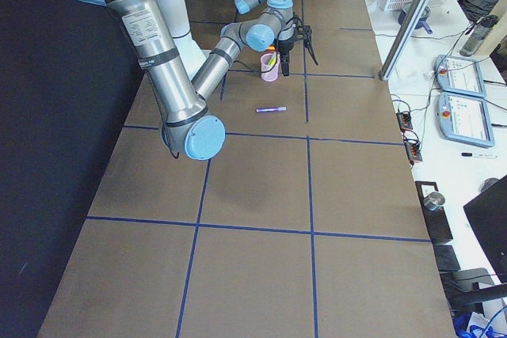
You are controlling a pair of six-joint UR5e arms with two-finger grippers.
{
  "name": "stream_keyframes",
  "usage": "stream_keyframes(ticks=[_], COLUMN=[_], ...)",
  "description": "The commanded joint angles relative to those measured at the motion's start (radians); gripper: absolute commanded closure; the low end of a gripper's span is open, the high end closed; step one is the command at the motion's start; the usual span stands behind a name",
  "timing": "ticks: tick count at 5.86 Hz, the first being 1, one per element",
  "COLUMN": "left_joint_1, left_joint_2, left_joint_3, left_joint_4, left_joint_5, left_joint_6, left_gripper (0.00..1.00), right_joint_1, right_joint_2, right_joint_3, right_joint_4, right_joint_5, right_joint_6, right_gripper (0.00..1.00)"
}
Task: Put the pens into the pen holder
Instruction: 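Grasp the orange marker with the left gripper while the right gripper withdraws, then lift the orange marker with the left gripper and lower it into the cup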
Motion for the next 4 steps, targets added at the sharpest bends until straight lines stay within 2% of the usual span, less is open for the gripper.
stream_keyframes(ticks=[1,2,3,4], left_joint_1=[-0.004,0.01,0.045,0.047], left_joint_2=[-0.001,-0.012,-0.017,-0.044], left_joint_3=[-0.087,-0.156,-0.225,-0.243], left_joint_4=[0.004,0.003,-0.026,-0.083], left_joint_5=[0.036,0.182,0.24,0.275], left_joint_6=[0.001,0.001,0.037,0.068], left_gripper=[1.0,1.0,1.0,1.0], right_joint_1=[0.0,0.0,-0.002,-0.002], right_joint_2=[-0.001,-0.001,-0.006,-0.006], right_joint_3=[0.0,0.0,0.0,0.0], right_joint_4=[0.001,0.003,0.004,0.006], right_joint_5=[0.0,0.0,0.0,0.0], right_joint_6=[0.0,0.0,0.0,0.0], right_gripper=[0.0,0.0,0.0,0.0])
